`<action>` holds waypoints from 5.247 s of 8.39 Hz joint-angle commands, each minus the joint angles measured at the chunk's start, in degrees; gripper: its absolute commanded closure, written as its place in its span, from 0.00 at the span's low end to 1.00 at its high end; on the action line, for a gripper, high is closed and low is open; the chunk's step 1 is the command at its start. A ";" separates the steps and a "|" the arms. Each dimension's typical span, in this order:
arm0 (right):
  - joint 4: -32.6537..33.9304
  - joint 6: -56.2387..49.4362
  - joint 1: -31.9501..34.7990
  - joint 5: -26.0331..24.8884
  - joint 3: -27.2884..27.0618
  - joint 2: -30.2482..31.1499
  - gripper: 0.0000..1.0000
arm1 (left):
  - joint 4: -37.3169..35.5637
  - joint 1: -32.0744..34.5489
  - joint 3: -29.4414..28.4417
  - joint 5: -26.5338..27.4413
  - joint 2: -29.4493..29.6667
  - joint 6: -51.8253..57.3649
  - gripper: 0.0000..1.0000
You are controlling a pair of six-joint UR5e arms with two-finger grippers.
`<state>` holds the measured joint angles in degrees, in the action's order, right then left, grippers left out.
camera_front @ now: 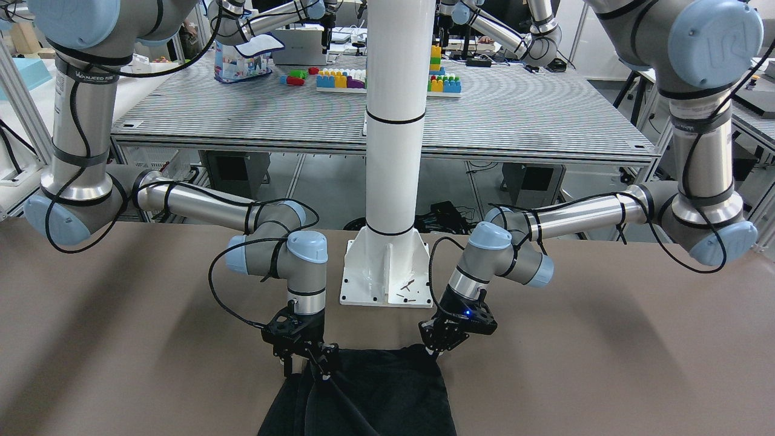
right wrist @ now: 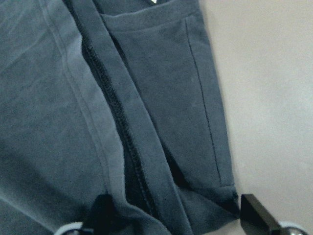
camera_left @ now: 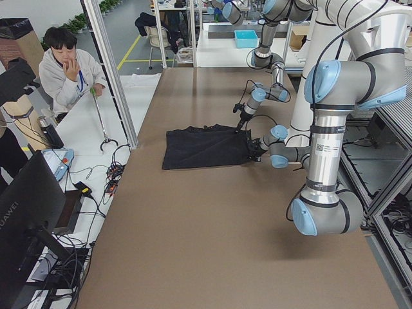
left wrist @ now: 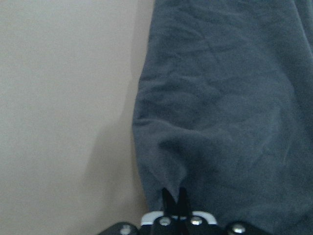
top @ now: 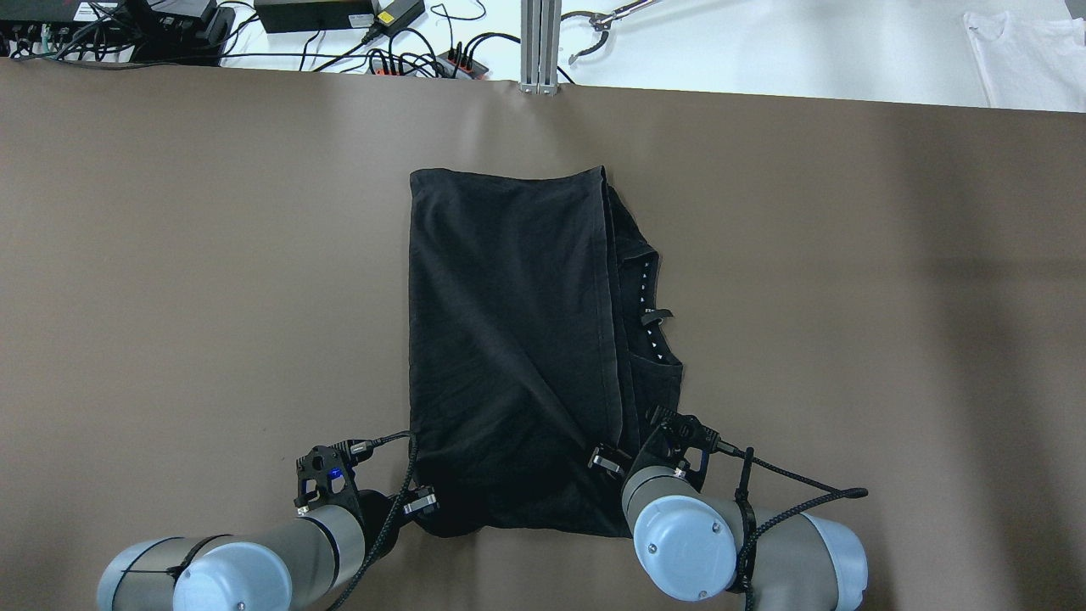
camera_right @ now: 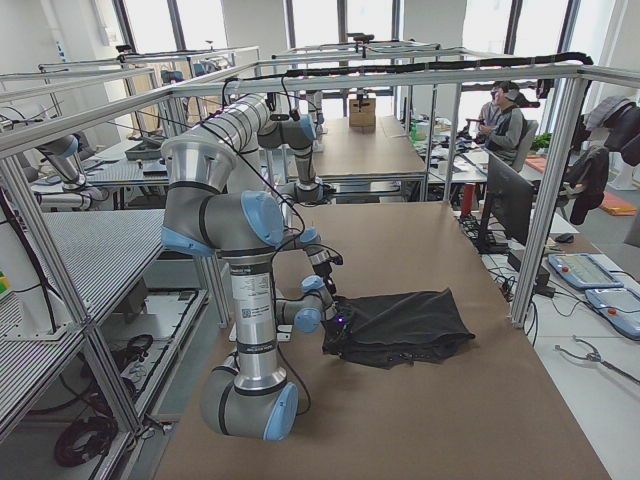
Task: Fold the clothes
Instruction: 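Grasp the shirt's near end with both grippers, then lift the near end and fold it away from the robot with both grippers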
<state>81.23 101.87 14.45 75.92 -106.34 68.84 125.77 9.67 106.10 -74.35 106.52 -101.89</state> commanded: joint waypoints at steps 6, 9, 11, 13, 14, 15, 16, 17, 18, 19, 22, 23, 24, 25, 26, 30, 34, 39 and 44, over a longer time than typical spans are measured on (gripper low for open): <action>-0.37 3.39 -0.21 -0.24 0.78 -0.11 0.43 | 0.00 -0.09 -0.02 -0.09 0.18 0.02 1.00; -0.55 8.52 -0.30 -0.33 0.87 -0.72 0.86 | 0.00 0.09 -0.10 -0.09 0.18 0.54 1.00; -0.64 9.91 -0.22 -0.42 0.52 -1.07 0.99 | 0.00 0.09 -0.02 -0.18 0.27 0.72 1.00; -0.64 10.28 -0.13 -0.33 -0.01 -2.39 1.00 | 0.00 0.35 0.25 -0.35 0.53 0.81 1.00; -0.46 10.19 -0.04 -0.33 -1.58 -2.31 1.00 | 0.00 0.61 1.03 -0.53 0.71 1.25 1.00; 0.15 10.19 -0.04 -0.33 -4.03 -2.13 1.00 | -0.09 0.61 3.04 -0.70 0.71 1.25 1.00; 0.33 10.19 -0.13 -0.33 -6.58 -1.69 1.00 | -0.09 0.61 5.76 -1.57 0.10 1.25 1.00; 2.77 10.28 -1.08 -0.33 -10.43 -0.99 1.00 | -0.70 0.61 8.74 -1.67 -0.52 1.25 1.00; 9.06 10.28 -3.53 -0.33 -17.08 -0.72 1.00 | -4.62 0.09 14.69 -1.76 -2.44 1.25 1.00; 14.86 10.28 -4.42 -0.16 -23.59 -0.81 1.00 | -12.66 0.00 21.45 -2.80 -2.02 1.25 1.00; 17.65 9.41 -0.42 0.37 -25.77 -1.51 1.00 | -28.96 11.99 23.99 -15.77 9.19 3.96 1.00; 17.56 9.14 2.65 0.55 -24.11 -2.12 1.00 | -32.22 16.39 21.89 -19.13 12.28 5.98 1.00; 17.56 9.05 6.78 0.55 -20.00 -4.74 1.00 | -33.04 19.48 18.13 -20.12 14.66 7.91 1.00; 17.21 6.78 9.69 0.64 -15.26 -7.46 1.00 | -33.13 21.86 14.26 -20.21 16.16 9.85 1.00; 16.77 3.19 11.81 0.64 -12.35 -8.71 1.00 | -33.14 23.88 10.74 -20.30 17.83 12.04 1.00; 4.40 -0.62 16.91 1.86 7.58 -14.67 1.00 | -31.99 27.15 -3.50 -20.13 23.89 15.84 1.00; -7.21 -8.69 20.52 1.78 24.49 -17.25 0.17 | -13.08 28.74 -26.76 -19.60 27.43 24.75 0.16; -7.40 -1.36 22.12 8.63 15.81 -17.87 0.07 | -7.56 32.25 -18.40 -24.87 20.67 24.98 0.00; -7.14 11.11 15.61 6.71 9.66 -11.27 0.18 | -7.38 32.25 -18.21 -24.70 19.96 24.98 0.00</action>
<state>73.94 106.15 31.43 83.79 -95.62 56.74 118.30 41.92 87.85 -99.04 126.72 -76.91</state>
